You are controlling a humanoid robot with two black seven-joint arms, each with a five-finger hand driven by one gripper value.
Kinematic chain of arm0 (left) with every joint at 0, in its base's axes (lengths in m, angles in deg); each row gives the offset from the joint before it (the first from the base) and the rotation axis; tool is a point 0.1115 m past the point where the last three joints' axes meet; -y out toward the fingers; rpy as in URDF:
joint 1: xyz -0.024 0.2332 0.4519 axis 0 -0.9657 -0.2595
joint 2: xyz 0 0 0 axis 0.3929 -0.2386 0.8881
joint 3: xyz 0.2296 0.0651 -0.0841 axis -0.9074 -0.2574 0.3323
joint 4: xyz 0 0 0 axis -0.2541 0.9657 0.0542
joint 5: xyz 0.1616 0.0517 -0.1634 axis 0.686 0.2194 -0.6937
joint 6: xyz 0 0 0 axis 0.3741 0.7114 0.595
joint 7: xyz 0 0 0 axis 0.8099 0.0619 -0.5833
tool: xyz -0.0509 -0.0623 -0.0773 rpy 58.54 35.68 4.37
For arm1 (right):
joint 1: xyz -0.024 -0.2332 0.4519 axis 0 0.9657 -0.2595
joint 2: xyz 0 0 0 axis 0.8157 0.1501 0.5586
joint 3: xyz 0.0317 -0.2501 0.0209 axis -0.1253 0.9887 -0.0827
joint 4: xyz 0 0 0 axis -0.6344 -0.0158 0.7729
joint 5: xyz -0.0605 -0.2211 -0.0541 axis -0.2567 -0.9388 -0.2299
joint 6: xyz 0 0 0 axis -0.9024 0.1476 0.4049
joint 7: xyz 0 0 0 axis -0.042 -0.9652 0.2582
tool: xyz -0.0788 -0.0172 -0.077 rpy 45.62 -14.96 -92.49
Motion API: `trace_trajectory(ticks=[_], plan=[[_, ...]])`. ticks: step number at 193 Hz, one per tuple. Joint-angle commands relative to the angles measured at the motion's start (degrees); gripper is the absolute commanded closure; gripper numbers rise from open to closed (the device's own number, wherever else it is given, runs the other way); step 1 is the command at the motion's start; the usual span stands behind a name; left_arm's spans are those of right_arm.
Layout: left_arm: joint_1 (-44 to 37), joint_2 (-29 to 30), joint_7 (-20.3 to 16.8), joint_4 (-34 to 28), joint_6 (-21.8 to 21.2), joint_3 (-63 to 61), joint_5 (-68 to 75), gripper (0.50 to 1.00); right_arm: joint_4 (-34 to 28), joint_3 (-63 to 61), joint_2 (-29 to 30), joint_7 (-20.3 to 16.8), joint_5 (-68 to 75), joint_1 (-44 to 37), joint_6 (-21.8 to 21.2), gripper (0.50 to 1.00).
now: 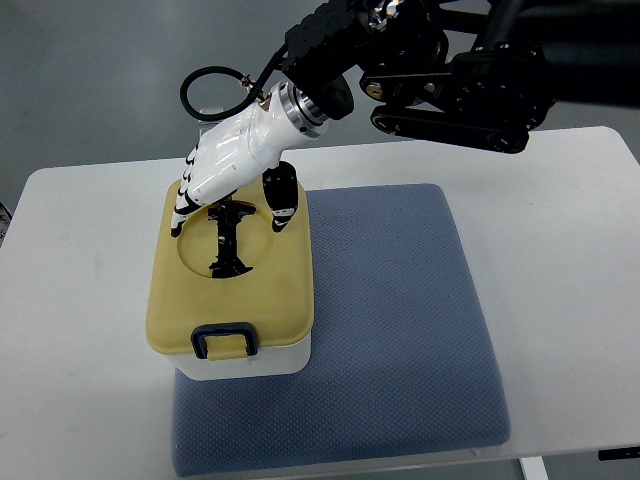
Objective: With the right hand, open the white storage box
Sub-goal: 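Lower the right hand and close its fingers around the black lid handle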
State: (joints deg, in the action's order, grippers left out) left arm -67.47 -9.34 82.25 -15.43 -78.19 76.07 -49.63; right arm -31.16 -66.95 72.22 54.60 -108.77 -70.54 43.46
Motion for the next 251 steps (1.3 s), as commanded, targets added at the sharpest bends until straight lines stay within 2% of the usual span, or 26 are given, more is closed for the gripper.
trace_trajectory(ticks=[1, 24, 44, 57, 77, 151, 180, 210, 251], plan=[[0.0, 0.0, 0.0, 0.0, 0.0, 0.0, 0.0, 0.500, 0.0, -0.1, 0.2, 0.0, 0.0, 1.0, -0.2, 0.587], [0.0, 0.0, 0.0, 0.0, 0.0, 0.0, 0.0, 0.500, 0.0, -0.2, 0.3, 0.0, -0.1, 1.7, 0.5, 0.607], [0.0, 0.0, 0.0, 0.0, -0.1, 0.0, 0.0, 0.500, 0.1, -0.1, 0.3, 0.0, -0.1, 2.1, 1.5, 0.699], [0.0, 0.0, 0.0, 0.0, 0.0, 0.0, 0.0, 0.500, 0.4, -0.1, 0.2, 0.0, -0.1, 2.3, 2.2, 0.740], [0.0, 0.0, 0.0, 0.0, 0.0, 0.0, 0.0, 0.500, 0.6, -0.2, 0.1, 0.0, -0.1, 2.3, 2.7, 0.775], [0.0, 0.0, 0.0, 0.0, -0.1, 0.0, 0.0, 0.500, 0.7, -0.5, 0.3, 0.0, 0.0, 3.3, 3.3, 0.783], [0.0, 0.0, 0.0, 0.0, -0.1, 0.0, 0.0, 0.500, 0.8, -0.5, 0.3, 0.0, 0.0, 3.6, 4.1, 0.895], [0.0, 0.0, 0.0, 0.0, 0.0, 0.0, 0.0, 0.500, 1.6, -0.5, 0.3, 0.0, 0.0, 3.8, 4.0, 0.987], [0.0, 0.0, 0.0, 0.0, -0.1, 0.0, 0.0, 0.500, 1.7, -0.6, 0.3, 0.0, 0.1, 3.8, 3.9, 1.000]])
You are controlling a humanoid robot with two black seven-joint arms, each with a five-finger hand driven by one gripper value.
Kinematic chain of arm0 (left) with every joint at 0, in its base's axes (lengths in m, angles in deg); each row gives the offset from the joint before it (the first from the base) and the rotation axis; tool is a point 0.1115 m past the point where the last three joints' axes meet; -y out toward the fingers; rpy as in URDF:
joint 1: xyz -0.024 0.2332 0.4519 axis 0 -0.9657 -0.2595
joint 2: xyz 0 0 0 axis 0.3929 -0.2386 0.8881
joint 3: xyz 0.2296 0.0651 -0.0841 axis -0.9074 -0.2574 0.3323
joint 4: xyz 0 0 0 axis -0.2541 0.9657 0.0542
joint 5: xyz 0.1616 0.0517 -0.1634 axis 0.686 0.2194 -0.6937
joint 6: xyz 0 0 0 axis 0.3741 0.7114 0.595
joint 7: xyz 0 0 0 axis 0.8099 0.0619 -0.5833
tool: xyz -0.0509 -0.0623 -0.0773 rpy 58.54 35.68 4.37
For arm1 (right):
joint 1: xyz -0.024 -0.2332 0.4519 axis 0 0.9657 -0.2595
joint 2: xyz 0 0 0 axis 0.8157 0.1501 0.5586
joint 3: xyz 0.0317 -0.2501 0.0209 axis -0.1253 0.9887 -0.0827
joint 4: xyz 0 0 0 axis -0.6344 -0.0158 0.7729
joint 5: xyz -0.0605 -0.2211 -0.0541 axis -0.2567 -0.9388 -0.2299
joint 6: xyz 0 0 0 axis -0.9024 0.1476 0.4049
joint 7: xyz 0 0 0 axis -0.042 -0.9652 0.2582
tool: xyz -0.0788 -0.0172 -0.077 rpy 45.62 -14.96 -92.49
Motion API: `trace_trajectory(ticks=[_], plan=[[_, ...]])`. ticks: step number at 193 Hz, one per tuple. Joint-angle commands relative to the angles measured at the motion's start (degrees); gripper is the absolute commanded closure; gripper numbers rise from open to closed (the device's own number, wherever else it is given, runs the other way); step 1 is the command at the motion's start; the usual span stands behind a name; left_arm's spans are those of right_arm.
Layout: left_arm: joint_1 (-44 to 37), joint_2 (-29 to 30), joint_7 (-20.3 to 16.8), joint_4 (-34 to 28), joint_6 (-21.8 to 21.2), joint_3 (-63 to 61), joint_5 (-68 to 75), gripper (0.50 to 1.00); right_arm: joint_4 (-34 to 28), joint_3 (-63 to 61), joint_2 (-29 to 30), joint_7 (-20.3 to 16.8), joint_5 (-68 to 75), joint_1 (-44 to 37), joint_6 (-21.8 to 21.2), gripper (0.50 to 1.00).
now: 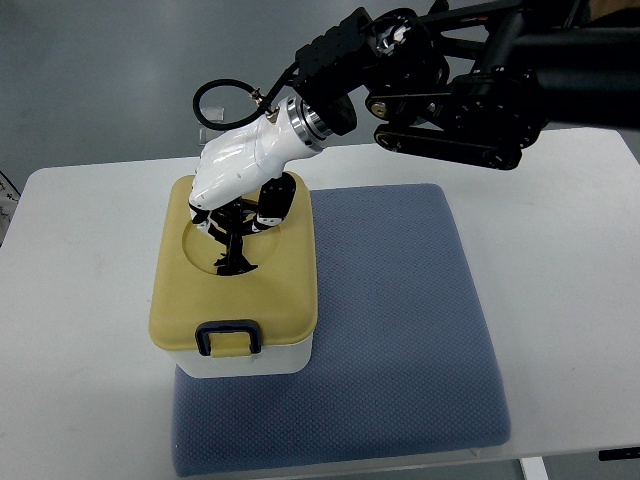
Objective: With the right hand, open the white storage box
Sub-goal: 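Lower the right hand and close its fingers around the black lid handle, then lift the yellow lid off the box and carry it across the mat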
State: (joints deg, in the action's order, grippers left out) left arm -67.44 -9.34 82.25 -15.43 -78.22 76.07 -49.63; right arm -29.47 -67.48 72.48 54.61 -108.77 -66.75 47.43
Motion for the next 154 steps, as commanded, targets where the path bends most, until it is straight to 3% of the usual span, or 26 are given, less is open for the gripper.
trace_trajectory(ticks=[1, 103, 154], plan=[[0.0, 0.0, 0.0, 0.0, 0.0, 0.0, 0.0, 0.500, 0.0, -0.1, 0.0, 0.0, 0.1, 0.1, -0.1, 1.000], [0.0, 0.0, 0.0, 0.0, 0.0, 0.0, 0.0, 0.500, -0.1, -2.9, -0.3, 0.0, 0.6, -2.4, -0.7, 1.000], [0.0, 0.0, 0.0, 0.0, 0.0, 0.0, 0.0, 0.500, 0.1, -5.3, -5.4, 0.0, 1.4, -2.1, -0.5, 1.000]])
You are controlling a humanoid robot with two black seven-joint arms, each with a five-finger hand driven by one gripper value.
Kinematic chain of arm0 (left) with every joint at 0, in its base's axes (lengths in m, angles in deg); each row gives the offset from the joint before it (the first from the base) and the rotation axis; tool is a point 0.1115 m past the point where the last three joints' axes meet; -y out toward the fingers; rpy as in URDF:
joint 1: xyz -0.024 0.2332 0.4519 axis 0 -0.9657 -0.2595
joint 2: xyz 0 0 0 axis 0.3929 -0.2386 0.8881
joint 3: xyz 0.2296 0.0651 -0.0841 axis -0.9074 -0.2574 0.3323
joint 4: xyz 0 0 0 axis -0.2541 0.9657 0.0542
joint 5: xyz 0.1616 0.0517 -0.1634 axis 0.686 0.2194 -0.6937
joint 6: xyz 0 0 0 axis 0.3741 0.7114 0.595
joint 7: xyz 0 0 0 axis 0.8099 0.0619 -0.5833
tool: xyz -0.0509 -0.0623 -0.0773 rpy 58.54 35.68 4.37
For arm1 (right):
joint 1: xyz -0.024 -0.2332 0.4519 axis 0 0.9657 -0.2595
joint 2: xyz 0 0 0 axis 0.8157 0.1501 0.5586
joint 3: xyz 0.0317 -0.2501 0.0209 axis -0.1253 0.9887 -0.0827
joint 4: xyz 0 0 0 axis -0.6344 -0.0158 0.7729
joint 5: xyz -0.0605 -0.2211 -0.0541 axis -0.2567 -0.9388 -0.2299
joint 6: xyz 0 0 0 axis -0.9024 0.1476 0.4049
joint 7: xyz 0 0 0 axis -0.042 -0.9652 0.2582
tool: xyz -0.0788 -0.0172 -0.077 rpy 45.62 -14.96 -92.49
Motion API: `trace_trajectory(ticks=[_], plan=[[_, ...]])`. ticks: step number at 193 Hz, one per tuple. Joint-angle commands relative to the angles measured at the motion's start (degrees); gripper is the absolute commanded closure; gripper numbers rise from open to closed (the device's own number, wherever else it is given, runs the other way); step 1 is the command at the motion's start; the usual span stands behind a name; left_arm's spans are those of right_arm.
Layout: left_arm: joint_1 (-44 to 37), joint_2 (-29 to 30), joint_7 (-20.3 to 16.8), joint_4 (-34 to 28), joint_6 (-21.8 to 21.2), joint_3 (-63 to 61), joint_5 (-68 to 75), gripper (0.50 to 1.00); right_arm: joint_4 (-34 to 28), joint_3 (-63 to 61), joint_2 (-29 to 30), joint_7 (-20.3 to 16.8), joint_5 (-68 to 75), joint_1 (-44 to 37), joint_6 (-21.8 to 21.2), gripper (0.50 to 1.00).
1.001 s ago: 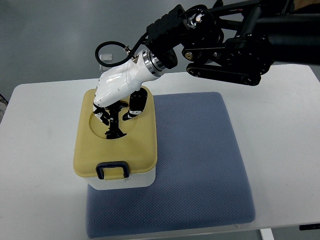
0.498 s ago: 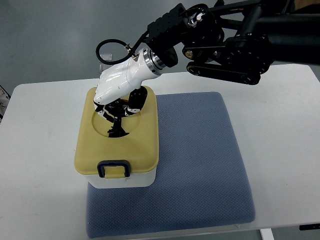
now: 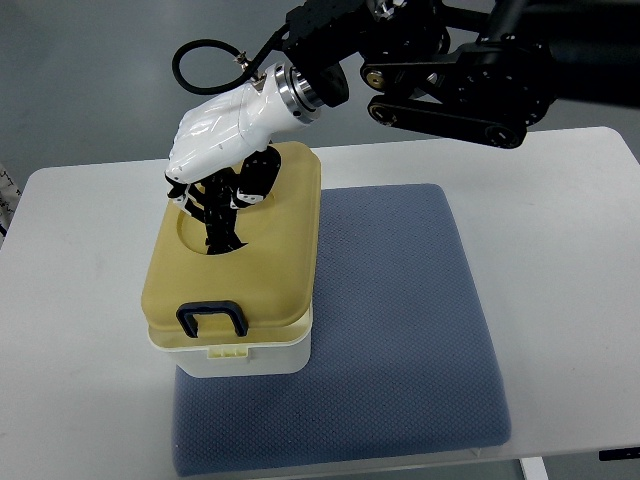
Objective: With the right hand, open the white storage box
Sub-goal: 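Lift the yellow lid off the box and carry it across the mat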
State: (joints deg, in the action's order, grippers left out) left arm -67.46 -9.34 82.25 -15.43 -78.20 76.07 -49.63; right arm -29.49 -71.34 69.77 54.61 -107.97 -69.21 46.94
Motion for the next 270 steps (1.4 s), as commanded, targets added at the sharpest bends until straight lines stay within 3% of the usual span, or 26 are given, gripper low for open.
trace_trajectory(ticks=[1, 74, 142, 191, 270], plan=[[0.0, 0.0, 0.0, 0.0, -0.1, 0.0, 0.0, 0.500, 0.1, -1.8, -3.0, 0.0, 0.7, 0.4, 0.0, 1.000], [0.1, 0.0, 0.0, 0.0, 0.0, 0.0, 0.0, 0.500, 0.2, -2.9, -15.8, 0.0, 1.8, 4.4, 0.9, 1.000], [0.1, 0.0, 0.0, 0.0, 0.0, 0.0, 0.0, 0.500, 2.2, -2.4, -24.6, 0.0, 0.9, 15.5, 6.9, 1.000], [0.1, 0.0, 0.0, 0.0, 0.0, 0.0, 0.0, 0.500, 2.5, -2.4, -28.3, 0.0, 0.8, 21.9, 11.1, 1.000], [0.0, 0.0, 0.0, 0.0, 0.0, 0.0, 0.0, 0.500, 2.5, -2.3, -27.4, 0.0, 0.3, 28.1, 13.9, 1.000]])
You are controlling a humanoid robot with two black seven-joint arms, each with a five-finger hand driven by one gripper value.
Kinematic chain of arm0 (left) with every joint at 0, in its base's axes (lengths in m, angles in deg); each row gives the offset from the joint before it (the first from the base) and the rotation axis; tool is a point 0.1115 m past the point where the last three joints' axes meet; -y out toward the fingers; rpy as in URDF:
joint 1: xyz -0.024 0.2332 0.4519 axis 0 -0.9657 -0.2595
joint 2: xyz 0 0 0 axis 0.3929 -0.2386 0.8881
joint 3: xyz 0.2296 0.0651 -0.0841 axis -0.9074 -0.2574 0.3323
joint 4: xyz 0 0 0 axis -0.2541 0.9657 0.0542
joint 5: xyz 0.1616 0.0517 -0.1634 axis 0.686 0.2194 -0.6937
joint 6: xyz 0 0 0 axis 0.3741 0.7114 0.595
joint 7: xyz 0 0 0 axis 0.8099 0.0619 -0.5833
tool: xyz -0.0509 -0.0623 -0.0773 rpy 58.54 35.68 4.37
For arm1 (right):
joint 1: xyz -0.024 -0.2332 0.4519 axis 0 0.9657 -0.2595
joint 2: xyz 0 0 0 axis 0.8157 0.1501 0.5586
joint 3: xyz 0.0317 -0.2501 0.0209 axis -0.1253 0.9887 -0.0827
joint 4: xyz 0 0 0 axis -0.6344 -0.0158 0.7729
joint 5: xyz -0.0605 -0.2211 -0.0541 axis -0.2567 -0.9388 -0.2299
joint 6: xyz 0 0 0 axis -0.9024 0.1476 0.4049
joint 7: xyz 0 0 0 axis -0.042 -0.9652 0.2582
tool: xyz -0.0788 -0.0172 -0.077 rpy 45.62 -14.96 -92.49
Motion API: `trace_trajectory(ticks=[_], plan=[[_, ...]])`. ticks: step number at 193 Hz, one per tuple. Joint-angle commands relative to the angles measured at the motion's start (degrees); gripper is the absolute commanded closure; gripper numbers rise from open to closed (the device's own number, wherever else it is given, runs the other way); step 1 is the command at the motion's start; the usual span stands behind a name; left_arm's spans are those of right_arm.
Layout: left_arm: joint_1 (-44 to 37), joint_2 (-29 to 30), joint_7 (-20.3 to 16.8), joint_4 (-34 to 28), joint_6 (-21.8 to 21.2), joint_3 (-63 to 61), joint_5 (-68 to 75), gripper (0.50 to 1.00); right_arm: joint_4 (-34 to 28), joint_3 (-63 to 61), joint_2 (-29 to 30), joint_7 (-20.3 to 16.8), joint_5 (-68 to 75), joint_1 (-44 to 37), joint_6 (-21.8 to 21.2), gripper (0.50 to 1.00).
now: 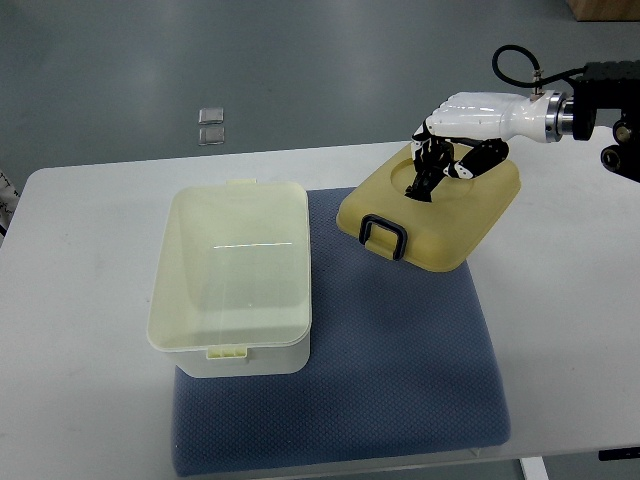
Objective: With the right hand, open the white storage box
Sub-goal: 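Lift the yellow lid off the box and carry it across the mat, then lower the lid onto the mat and open the right hand's fingers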
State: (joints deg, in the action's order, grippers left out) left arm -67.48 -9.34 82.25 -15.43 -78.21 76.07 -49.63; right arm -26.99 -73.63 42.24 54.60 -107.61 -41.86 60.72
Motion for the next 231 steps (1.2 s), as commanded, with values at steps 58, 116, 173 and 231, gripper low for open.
trace_trajectory(ticks=[58, 116, 173, 231], plan=[[0.0, 0.0, 0.0, 0.0, 0.0, 0.0, 0.0, 0.500, 0.0, 0.1, 4.5, 0.0, -0.8, 5.6, 2.0, 1.000], [0.0, 0.0, 0.0, 0.0, -0.1, 0.0, 0.0, 0.500, 0.5, 0.0, 4.9, 0.0, -1.1, 7.0, 2.2, 1.000], [0.1, 0.0, 0.0, 0.0, 0.0, 0.0, 0.0, 0.500, 1.0, -0.5, 6.3, 0.0, 0.2, 8.3, 2.3, 0.746], [0.0, 0.0, 0.0, 0.0, 0.0, 0.0, 0.0, 0.500, 1.0, -2.0, 6.1, 0.0, 3.5, 8.9, 1.8, 0.642]])
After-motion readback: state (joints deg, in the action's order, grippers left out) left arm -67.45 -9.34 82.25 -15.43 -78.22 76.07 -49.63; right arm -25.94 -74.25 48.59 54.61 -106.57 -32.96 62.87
